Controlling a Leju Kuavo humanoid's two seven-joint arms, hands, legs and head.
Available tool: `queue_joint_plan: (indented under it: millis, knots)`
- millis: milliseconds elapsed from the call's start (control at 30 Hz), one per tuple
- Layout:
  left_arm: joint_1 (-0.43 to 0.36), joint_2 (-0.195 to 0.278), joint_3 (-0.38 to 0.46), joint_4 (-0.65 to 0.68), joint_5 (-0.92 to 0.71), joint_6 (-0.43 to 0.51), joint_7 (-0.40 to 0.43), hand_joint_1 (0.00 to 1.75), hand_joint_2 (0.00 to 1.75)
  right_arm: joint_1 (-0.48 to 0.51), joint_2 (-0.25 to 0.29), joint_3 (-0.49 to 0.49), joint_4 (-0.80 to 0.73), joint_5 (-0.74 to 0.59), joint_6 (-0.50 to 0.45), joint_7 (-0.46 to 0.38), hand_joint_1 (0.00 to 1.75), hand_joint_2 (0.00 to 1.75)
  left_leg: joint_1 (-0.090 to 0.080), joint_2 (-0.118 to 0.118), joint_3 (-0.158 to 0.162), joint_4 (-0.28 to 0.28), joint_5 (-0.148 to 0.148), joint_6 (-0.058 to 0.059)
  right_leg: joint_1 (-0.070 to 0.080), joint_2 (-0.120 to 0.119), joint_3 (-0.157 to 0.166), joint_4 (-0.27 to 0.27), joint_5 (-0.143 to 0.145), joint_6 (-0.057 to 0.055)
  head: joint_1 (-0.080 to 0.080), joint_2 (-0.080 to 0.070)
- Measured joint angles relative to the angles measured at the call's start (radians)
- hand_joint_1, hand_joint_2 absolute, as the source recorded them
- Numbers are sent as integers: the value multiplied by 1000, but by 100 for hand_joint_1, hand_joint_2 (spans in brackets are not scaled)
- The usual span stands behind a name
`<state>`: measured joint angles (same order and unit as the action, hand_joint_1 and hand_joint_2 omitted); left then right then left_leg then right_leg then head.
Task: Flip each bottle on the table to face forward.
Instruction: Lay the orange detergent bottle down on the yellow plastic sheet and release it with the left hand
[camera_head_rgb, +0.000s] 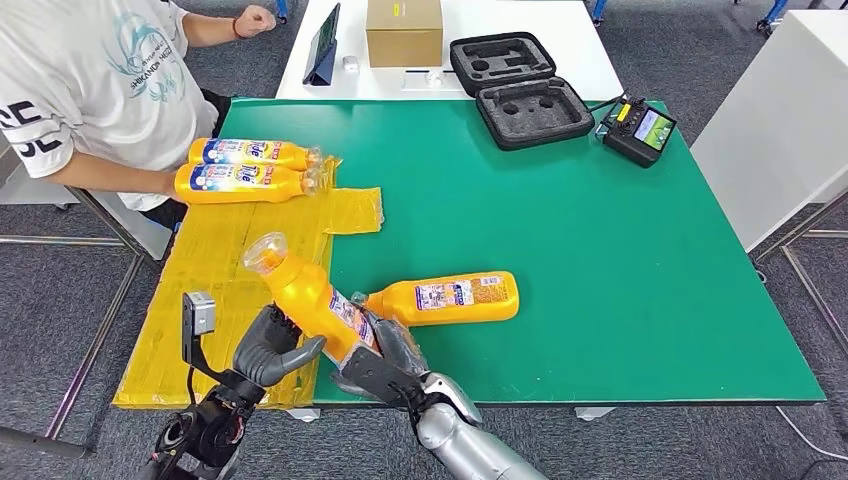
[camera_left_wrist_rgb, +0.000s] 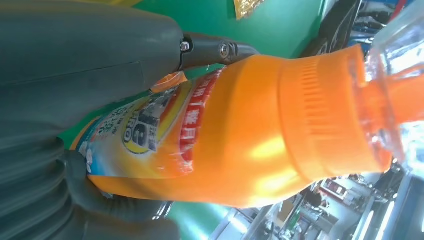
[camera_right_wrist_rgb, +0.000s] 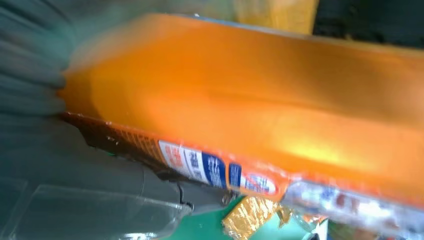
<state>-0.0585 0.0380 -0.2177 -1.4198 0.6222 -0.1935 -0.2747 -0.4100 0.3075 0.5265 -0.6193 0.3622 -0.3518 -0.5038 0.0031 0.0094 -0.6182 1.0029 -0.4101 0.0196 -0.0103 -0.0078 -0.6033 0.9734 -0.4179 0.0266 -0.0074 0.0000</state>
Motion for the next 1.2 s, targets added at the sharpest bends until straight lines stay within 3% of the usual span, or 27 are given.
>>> queue_joint_plan:
  millis: [200,600,633,700,733,767,833,967,1200]
  knots:
    - [-9,-6,12,21,20,25,-9,175,175,-54,22,108,14,51,-10,107,175,175,0,2,0,0,0,0,0,1,-1,0,0,0,-1,0]
    - [-10,-7,29,27,23,43,-13,175,175,-93,23,183,51,30,-26,104,175,175,0,2,0,0,0,0,0,1,-1,0,0,0,-1,0]
    - [-9,-7,29,27,23,44,-13,175,175,-94,23,186,53,28,-27,104,145,175,0,2,0,0,0,0,0,1,-1,0,0,0,-1,0]
    - [-7,-7,30,27,23,46,-13,175,175,-96,23,191,58,20,-29,102,58,175,0,2,0,0,0,0,0,1,-1,0,0,0,-1,0]
    - [-7,-7,30,27,23,49,-13,175,175,-97,24,194,60,15,-31,98,14,131,0,2,0,0,0,0,0,1,-1,0,0,0,-1,0]
    - [-7,-8,31,27,23,52,-13,175,175,-97,25,197,62,9,-33,89,0,87,0,2,0,0,0,0,0,1,-1,0,0,0,-1,0]
    - [-9,-12,32,28,21,60,-14,175,175,-95,30,202,64,-11,-40,57,0,0,0,2,0,0,0,0,0,1,-1,0,0,0,-1,0]
    - [-17,-19,39,28,17,80,-27,175,175,-92,34,197,63,-47,-45,-27,0,0,0,2,0,0,0,0,0,1,-1,0,0,0,-1,0]
    - [-23,-24,48,28,13,88,-31,175,175,-92,37,186,62,-55,-44,-48,0,0,0,2,0,0,0,0,0,1,-1,0,0,0,-1,0]
